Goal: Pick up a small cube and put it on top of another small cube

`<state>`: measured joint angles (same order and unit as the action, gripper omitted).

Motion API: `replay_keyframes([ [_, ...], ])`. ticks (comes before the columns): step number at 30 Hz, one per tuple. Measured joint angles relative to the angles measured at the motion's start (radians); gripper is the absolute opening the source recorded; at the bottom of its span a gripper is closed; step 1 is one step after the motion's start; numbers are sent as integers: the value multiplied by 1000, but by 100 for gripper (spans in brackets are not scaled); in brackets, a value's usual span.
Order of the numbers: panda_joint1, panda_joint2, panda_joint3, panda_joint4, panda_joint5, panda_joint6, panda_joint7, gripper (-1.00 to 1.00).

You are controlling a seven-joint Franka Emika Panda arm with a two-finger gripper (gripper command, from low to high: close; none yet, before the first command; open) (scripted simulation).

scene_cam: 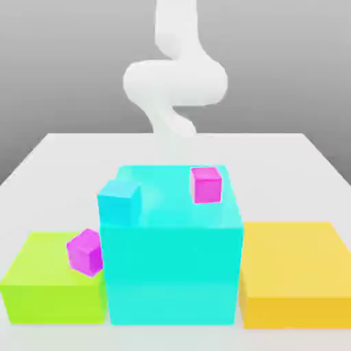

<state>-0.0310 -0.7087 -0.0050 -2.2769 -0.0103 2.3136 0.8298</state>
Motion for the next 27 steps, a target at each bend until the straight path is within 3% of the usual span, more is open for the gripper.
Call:
replay_keyframes([
  [15, -150, 550, -82, 139, -27, 80, 153, 0],
  [27, -280, 988, -148, 250, 65, 143, 198, 0],
])
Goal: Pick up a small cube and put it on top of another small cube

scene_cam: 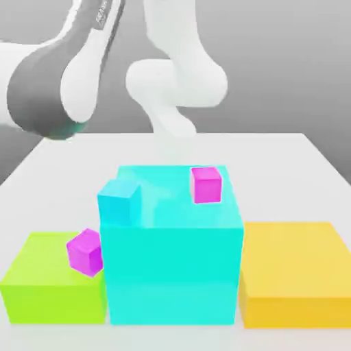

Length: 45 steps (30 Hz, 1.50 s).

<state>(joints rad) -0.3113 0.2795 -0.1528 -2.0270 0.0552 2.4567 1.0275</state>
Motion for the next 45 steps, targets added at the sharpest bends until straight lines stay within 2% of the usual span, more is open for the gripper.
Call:
replay_keyframes([
  [6, -78, 221, -14, 56, 73, 29, 6, 0],
  [10, -109, 366, 8, 91, 106, 115, -7, 0],
  [11, -113, 388, 12, 96, 110, 132, -9, -100],
  [17, -114, 399, 14, 99, 116, 141, -13, -100],
  [22, -90, 265, -14, 62, 97, 43, 12, -100],
  [31, 16, -64, -50, -176, 101, -40, 361, -100],
  [38, 69, -320, -39, -371, 18, -90, 713, -100],
  [45, 42, -533, 32, -559, -69, -121, 1058, -100],
])
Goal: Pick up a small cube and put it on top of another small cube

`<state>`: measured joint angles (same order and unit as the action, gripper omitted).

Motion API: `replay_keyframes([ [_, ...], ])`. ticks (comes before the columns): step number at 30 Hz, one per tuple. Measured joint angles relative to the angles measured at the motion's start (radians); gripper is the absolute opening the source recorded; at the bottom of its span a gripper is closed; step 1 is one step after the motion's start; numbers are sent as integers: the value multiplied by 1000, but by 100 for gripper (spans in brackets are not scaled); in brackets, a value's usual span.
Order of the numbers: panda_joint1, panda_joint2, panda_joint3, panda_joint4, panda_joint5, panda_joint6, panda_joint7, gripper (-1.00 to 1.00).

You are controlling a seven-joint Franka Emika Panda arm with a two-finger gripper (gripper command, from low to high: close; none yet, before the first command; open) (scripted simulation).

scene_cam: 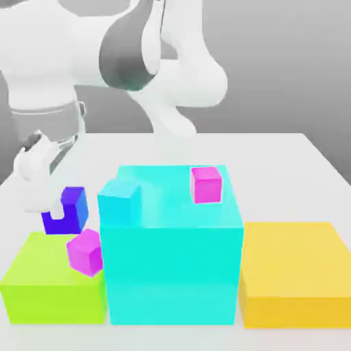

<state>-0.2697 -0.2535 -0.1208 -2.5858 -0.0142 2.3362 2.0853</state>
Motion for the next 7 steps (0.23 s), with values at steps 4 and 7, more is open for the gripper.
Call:
replay_keyframes([
  [4, 3, 88, 0, -57, 6, 143, 17, -100],
  [7, 4, 105, 0, -64, 10, 168, 15, 100],
])
